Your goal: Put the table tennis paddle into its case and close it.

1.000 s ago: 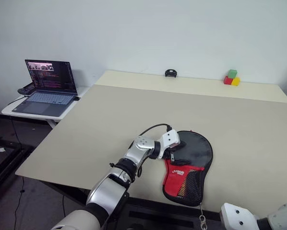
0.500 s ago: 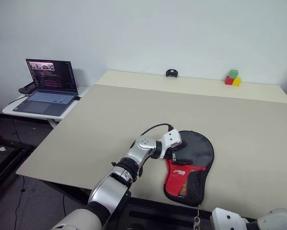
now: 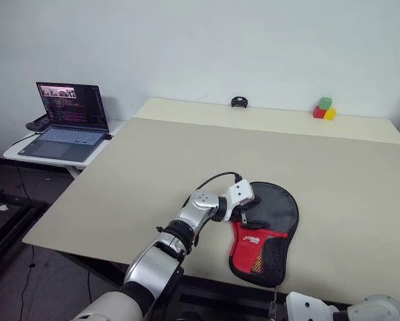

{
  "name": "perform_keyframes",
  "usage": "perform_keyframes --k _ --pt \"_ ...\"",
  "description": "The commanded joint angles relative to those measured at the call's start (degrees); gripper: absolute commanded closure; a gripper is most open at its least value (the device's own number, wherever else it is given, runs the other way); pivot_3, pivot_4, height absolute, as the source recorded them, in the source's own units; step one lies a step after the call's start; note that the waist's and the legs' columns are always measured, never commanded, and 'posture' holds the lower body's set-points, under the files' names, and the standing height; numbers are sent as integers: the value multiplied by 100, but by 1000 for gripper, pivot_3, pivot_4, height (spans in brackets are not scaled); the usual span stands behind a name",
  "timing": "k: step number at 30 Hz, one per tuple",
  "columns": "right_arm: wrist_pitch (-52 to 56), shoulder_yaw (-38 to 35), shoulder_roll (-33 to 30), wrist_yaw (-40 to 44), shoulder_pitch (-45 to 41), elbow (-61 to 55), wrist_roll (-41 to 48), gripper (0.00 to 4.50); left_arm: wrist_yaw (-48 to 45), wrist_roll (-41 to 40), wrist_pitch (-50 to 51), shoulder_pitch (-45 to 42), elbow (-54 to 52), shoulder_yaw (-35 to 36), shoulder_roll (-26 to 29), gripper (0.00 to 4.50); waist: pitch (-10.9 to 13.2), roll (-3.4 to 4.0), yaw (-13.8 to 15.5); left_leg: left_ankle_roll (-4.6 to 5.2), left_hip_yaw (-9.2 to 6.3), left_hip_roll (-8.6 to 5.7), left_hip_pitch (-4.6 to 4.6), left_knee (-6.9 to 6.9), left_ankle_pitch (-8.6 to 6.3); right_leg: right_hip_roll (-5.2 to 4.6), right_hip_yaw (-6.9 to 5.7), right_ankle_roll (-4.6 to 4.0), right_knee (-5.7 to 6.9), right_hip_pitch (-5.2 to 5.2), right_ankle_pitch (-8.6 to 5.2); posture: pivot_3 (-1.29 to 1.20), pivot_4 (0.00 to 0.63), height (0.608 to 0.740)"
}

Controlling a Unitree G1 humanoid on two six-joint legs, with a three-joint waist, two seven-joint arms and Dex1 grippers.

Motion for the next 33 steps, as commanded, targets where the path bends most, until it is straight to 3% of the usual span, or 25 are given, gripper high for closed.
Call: perform_keyframes --k 1,8,12,19,21,23,25,28,32,33 --pt "75 -592 -201 226 224 -278 435 2286 393 509 135 217 474 -207 -16 0 0 0 0 0 0 0 0 0 0 0 0 1 0 0 0 0 150 740" --pt "298 -2746 -444 556 363 -278 1844 2286 441 494 96 198 494 -182 -38 0 6 0 -3 -11 2 0 0 4 -6 -1 1 10 -1 2 6 0 150 740" --pt "773 -3956 -378 673 -401 201 3410 2286 422 467 83 232 457 -157 -41 0 10 1 -6 2 3 0 -2 3 2 -3 0 11 -8 3 8 0 150 740" --pt "1213 -4161 -542 651 -1375 809 4308 2286 401 453 74 314 333 -102 24 0 17 5 -2 20 9 0 -18 -2 0 -17 -3 -16 -42 2 16 0 150 740" --pt "1257 -4077 -545 643 -1473 783 4311 2286 414 451 84 320 308 -86 30 0 16 7 -3 29 7 1 -33 -3 0 -19 -8 -70 -62 -1 32 0 150 740" --pt "1210 -3820 -476 562 -1699 871 4182 2286 420 441 91 316 286 -65 37 0 17 5 -10 39 13 0 -41 -1 0 -25 -8 -71 -68 -5 37 0 150 740" --pt "1061 -3224 -196 300 -2224 1280 3647 2286 399 402 98 311 213 -23 55 0 21 3 -29 42 17 0 -40 0 1 -27 -7 -73 -69 -6 40 0 150 740" --pt "183 -2212 254 76 -2835 2213 1840 2286 259 247 114 378 -128 97 164 0 41 2 -56 45 25 2 -41 -1 3 -33 -6 -66 -69 -7 36 0 150 740" --pt "-651 -1822 1050 -5 -3350 3139 818 2286 50 41 312 613 -900 242 403 0 57 34 -137 54 45 3 -93 -1 11 -41 -4 -81 -66 -62 52 0 150 740" --pt "-824 -1824 1213 8 -3391 3294 665 2286 21 -18 415 687 -1151 278 469 0 58 33 -143 56 55 3 -115 -3 14 -39 0 -44 -53 -96 78 0 150 740"
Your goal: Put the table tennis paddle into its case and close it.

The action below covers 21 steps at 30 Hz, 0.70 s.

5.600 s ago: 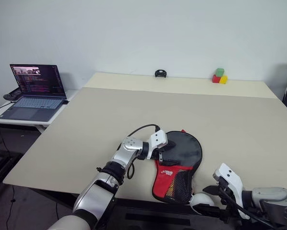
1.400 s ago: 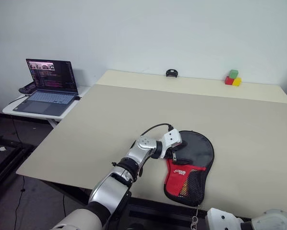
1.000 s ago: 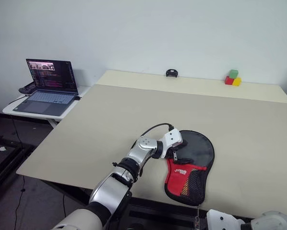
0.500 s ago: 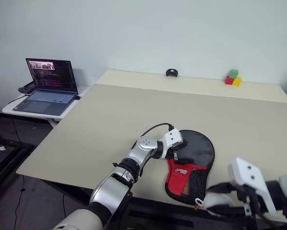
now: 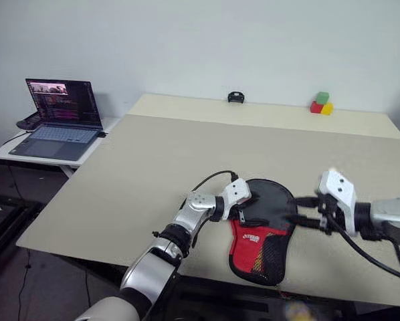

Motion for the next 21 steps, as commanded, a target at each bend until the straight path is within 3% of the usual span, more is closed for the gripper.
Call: perform_keyframes --k 1,3,11,15,21 --pt "-690 -36 355 37 -177 377 -597 2286 0 23 463 320 -405 79 286 0 5 -5 -17 0 2 -1 -22 2 0 1 3 -1 18 -4 1 0 150 740" --pt "-822 -131 659 101 -231 590 -628 2286 -62 -140 749 496 -1093 172 439 0 23 -5 -48 -41 16 -4 -41 6 26 4 15 -8 59 -43 -7 0 150 740" --pt "-1287 -458 1358 458 -307 1220 -684 2286 35 -1106 2520 1003 -3807 717 918 0 131 23 -164 -47 21 -1 -56 8 29 13 20 -20 92 -73 -25 0 150 740" --pt "-1430 -608 1487 713 -436 1862 -783 2286 311 -1591 3480 1350 -5011 1130 1295 0 141 23 -201 -48 23 -1 -57 8 30 13 22 -20 93 -74 -25 0 150 740" --pt "-2021 -703 1428 1027 -951 3219 -1267 2286 835 -1810 4122 2174 -6248 1678 1990 0 149 33 -226 -51 36 0 -56 7 32 18 38 -20 106 -87 -25 0 150 740"
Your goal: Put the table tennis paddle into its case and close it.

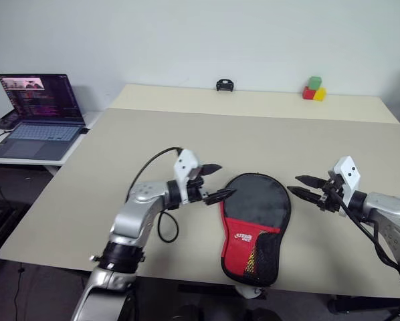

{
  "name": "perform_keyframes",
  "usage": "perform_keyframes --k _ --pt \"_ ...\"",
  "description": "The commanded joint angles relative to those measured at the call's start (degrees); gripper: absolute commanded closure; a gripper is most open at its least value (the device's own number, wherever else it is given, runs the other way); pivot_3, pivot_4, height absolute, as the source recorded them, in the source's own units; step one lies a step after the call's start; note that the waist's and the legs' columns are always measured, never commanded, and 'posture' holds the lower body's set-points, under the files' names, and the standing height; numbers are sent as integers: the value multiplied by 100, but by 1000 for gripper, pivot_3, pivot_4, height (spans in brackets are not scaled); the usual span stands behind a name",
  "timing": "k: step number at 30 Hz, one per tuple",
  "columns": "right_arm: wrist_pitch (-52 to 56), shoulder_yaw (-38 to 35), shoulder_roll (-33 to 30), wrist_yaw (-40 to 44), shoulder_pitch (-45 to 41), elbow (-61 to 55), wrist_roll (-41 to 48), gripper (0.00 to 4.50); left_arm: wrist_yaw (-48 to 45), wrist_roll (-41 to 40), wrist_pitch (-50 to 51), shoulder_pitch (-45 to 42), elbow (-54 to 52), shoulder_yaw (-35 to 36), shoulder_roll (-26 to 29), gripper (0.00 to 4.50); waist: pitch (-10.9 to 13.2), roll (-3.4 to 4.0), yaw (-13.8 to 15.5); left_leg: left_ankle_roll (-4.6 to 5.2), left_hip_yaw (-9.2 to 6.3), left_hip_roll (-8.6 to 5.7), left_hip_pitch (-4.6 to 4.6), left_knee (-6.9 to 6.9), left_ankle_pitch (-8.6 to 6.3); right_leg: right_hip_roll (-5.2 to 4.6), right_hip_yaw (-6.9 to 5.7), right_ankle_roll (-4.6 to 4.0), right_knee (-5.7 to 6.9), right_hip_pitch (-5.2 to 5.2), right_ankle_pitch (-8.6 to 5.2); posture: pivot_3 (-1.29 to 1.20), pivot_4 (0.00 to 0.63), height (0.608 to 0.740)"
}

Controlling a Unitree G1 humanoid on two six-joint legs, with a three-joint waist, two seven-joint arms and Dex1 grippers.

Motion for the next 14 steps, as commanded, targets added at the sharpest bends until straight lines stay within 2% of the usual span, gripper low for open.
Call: perform_keyframes --k 1,5,10,14 --pt "-591 -229 -134 349 -437 920 -280 2286 454 -102 230 293 -730 313 178 0 2 -1 -6 -2 3 0 0 2 1 0 2 0 5 -4 0 0 150 740" --pt "-973 -179 -122 462 -1023 1950 -612 2286 696 -41 226 629 -956 416 419 0 5 -1 6 -9 18 0 5 7 6 -1 15 -1 35 -15 0 0 150 740" --pt "-1090 -40 -56 524 -1126 2094 -898 2286 806 -29 66 721 -762 369 516 0 5 0 8 -26 20 5 11 9 17 2 16 -5 65 -24 -3 0 150 740" --pt "-1010 -17 -153 707 -1071 2102 -1011 2286 1044 72 -55 619 -529 255 339 0 5 0 5 -27 25 5 15 10 19 2 20 -6 71 -23 -2 0 150 740"
